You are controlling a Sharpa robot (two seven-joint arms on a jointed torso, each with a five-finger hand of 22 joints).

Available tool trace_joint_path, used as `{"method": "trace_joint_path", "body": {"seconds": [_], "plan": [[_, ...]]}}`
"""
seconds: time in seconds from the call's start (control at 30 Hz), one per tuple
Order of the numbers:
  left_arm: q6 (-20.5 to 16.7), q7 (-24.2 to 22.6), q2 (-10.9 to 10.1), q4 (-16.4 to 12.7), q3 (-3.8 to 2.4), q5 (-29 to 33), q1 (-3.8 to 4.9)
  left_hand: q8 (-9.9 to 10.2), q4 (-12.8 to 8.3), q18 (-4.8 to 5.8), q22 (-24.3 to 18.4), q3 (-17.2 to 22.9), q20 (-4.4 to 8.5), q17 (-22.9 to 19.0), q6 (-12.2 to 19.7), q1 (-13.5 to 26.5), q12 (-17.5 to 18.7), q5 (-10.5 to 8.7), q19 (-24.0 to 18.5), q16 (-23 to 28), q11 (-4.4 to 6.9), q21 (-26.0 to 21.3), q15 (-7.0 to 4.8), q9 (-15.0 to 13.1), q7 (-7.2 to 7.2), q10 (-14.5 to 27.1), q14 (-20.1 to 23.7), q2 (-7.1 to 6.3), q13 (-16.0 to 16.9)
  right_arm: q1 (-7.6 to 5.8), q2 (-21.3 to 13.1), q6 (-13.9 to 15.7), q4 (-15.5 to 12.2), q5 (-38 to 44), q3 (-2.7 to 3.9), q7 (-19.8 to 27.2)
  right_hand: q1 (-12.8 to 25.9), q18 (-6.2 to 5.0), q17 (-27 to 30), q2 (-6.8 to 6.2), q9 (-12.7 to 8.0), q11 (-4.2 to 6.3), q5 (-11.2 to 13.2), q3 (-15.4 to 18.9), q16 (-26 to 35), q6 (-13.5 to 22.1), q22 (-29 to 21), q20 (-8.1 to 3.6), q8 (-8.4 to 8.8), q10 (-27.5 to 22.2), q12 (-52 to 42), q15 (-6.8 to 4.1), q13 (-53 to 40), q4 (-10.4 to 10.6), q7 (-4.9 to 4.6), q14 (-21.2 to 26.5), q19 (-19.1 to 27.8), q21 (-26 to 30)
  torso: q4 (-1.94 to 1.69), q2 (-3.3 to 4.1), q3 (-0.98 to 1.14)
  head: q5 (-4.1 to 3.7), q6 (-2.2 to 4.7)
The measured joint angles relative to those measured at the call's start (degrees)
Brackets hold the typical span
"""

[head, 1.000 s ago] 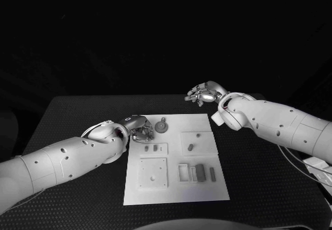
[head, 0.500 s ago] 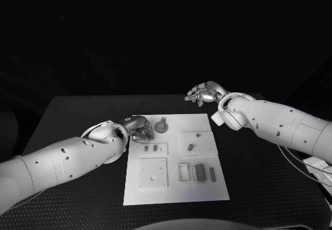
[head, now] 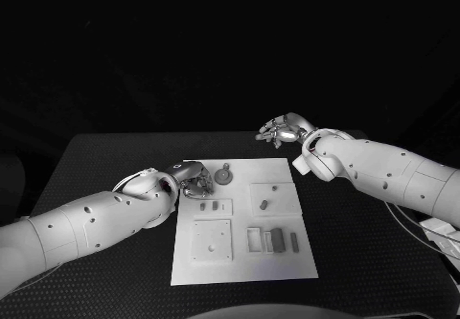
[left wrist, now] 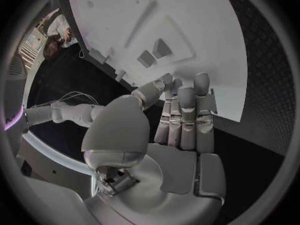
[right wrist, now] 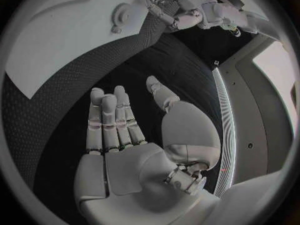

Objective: Assemble the parts on the task board

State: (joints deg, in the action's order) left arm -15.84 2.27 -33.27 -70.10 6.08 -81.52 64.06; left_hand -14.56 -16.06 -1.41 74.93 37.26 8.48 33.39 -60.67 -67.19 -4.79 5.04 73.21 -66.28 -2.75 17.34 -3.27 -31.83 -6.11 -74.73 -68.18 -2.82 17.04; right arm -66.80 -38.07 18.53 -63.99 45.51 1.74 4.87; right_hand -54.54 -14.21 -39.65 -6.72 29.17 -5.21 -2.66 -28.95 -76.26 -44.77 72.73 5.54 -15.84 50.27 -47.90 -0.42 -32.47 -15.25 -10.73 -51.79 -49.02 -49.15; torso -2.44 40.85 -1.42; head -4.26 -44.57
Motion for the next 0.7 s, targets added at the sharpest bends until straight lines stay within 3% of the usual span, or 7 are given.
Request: {"method": "trace_joint_path", "body": {"seconds": [0.7], "plan": [[-0.37, -0.04, -1.61, -0.85, 0.01, 1.27, 0.27, -0.25, -0.05, 0.01, 0.00, -0.05, 0.34, -0.05, 0.10, 0.03, 0.00, -0.22, 0.07, 0.00, 0.01, 0.02, -0.19, 0.00, -0.10, 0.01, -0.21, 0.01, -0.01, 0.00, -0.01, 0.00, 0.03, 0.00, 0.00, -0.01, 0.00, 0.01, 0.00, 0.00, 0.00, 0.00, 0.00, 0.00, 0.00, -0.01, 0.00, 0.00, 0.00, 0.00, 0.00, 0.06, 0.05, 0.00, -0.23, 0.05, 0.00, 0.00, -0.04, -0.04, -0.03, 0.13, 0.10]]}}
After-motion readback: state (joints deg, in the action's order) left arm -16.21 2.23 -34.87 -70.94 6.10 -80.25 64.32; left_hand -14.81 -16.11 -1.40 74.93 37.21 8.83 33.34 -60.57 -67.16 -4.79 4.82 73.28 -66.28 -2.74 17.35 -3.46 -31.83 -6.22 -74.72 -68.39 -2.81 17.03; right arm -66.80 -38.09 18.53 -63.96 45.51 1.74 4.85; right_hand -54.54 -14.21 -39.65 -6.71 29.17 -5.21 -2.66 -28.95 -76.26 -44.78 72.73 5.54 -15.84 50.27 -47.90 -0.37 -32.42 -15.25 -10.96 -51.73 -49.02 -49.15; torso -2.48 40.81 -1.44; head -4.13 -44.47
